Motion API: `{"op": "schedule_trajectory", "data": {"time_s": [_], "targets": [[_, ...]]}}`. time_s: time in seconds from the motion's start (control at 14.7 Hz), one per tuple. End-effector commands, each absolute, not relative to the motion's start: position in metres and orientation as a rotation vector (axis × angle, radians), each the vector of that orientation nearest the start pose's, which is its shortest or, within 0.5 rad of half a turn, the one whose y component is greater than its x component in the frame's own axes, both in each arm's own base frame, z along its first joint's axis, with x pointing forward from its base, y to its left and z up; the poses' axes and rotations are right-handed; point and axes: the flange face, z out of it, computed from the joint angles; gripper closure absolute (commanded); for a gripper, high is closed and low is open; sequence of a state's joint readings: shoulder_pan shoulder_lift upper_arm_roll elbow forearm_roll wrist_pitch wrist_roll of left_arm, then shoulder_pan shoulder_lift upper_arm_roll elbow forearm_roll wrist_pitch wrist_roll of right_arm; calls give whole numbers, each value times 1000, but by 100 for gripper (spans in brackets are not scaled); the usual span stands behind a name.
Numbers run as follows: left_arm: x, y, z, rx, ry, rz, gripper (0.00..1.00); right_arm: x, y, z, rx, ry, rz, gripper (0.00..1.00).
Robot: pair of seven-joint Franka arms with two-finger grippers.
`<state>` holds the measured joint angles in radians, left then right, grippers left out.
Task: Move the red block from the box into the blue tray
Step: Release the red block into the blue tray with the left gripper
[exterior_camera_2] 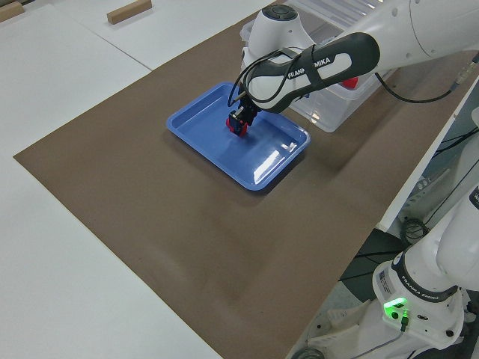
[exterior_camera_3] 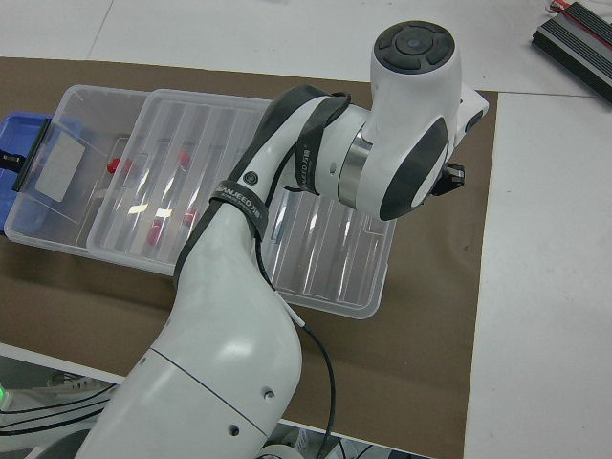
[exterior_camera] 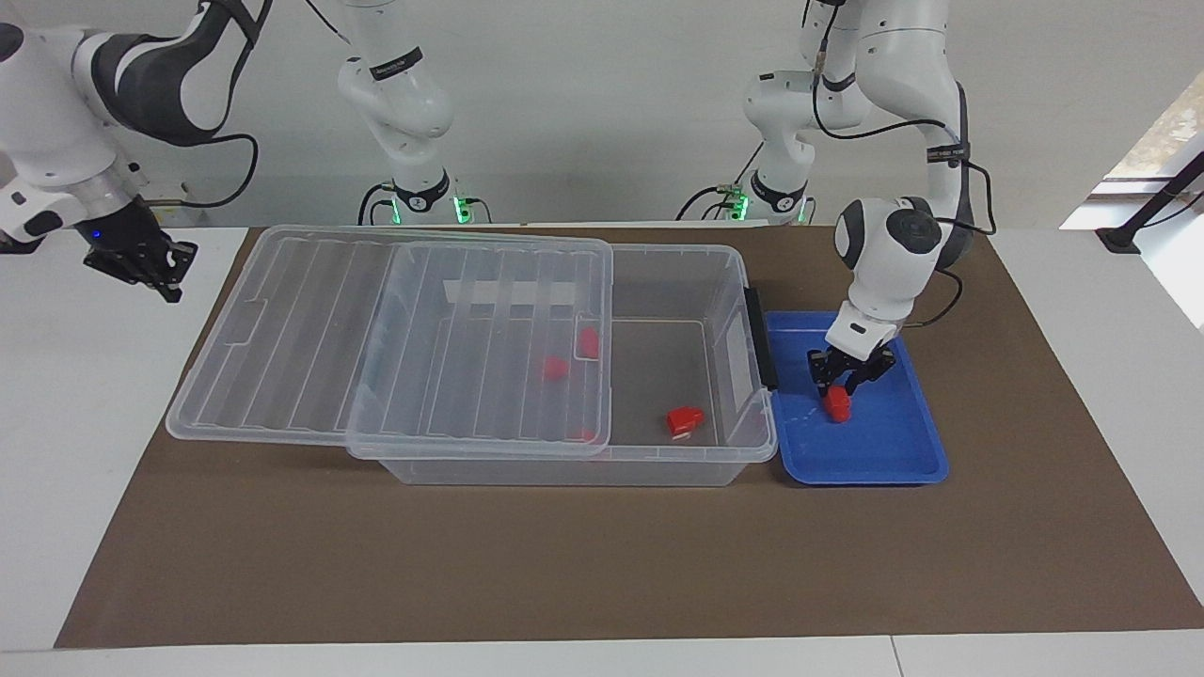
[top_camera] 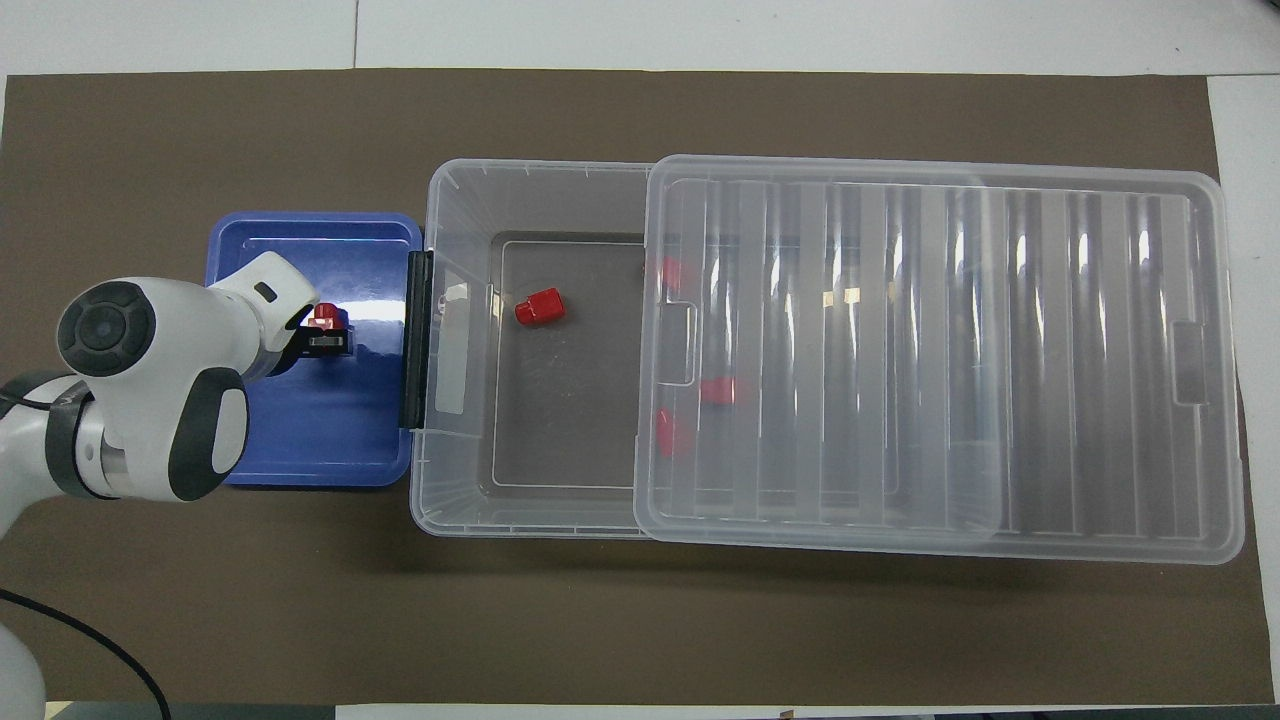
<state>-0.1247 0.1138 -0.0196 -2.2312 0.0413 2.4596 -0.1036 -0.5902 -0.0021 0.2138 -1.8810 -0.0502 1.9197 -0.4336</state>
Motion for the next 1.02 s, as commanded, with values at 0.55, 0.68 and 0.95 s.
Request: {"op": "schedule_trajectory", "data": {"time_s": [0.55, 0.68, 0.95], "targets": [[558, -87, 544, -3124, 126, -22, 0, 537, -177, 466, -3192, -66, -26, 100], [556, -78, 573, -3151, 92, -1, 0, 541, -160, 466, -3191, -46, -23, 100], [549, -56, 597, -3157, 80, -13, 0, 545, -133, 461, -3189, -8, -13, 100]]}}
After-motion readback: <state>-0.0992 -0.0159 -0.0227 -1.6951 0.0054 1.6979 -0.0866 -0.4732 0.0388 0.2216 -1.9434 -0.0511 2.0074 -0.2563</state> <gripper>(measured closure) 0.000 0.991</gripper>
